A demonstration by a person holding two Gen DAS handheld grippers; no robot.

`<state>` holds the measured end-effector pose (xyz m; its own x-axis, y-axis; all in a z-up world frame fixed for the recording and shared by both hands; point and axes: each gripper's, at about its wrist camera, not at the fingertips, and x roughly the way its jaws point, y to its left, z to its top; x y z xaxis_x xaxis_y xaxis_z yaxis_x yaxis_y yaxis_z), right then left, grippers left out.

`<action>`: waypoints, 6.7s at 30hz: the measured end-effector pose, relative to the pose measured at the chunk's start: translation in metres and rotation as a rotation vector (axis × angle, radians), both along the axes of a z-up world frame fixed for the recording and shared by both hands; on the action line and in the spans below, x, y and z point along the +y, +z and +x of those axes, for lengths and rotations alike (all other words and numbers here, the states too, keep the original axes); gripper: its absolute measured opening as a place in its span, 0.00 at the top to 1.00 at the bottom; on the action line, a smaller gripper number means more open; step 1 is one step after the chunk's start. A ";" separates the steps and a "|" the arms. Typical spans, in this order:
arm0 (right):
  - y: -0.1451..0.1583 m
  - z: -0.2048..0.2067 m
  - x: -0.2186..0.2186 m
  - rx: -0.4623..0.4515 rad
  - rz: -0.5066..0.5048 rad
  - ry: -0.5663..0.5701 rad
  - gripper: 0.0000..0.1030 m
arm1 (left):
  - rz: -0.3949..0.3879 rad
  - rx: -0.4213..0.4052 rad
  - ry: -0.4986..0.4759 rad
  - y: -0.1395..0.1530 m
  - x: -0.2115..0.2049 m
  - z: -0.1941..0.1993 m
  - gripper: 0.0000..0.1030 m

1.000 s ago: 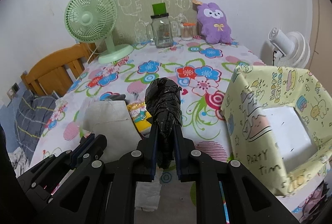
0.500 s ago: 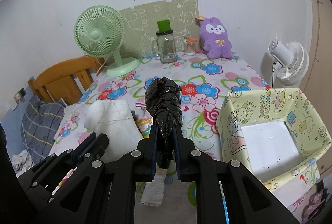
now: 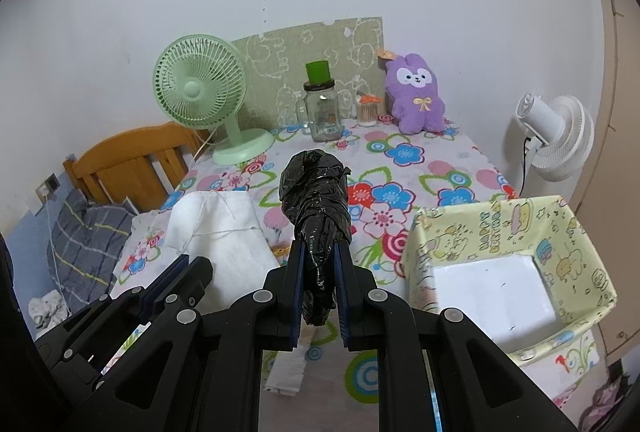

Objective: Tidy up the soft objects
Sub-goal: 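Lift the black bundle and white towel and carry both toward the patterned box, then lower both items into the box and open both grippers, then withdraw both grippers from the box back over the table, then grasp the rolled white sock with the right gripper while the left gripper grasps the green tissue pack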

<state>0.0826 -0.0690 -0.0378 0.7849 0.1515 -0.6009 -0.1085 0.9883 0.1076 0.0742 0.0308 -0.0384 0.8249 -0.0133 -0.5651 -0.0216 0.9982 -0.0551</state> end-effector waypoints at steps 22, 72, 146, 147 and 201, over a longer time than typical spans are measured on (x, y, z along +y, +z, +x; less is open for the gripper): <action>0.022 -0.006 -0.072 -0.047 0.001 -0.065 0.83 | 0.002 -0.041 -0.084 0.018 -0.070 0.005 0.98; -0.042 0.031 -0.208 0.133 -0.009 -0.287 0.83 | 0.037 0.176 -0.361 -0.048 -0.209 0.058 0.85; 0.024 -0.058 -0.087 -0.109 -0.051 -0.176 0.04 | 0.036 -0.019 -0.257 0.020 -0.085 -0.044 0.00; 0.024 -0.059 -0.084 -0.111 -0.052 -0.173 0.04 | 0.037 -0.022 -0.252 0.020 -0.083 -0.045 0.00; -0.084 0.001 0.031 0.140 -0.027 0.015 0.16 | 0.016 0.159 0.062 -0.085 0.042 -0.012 0.02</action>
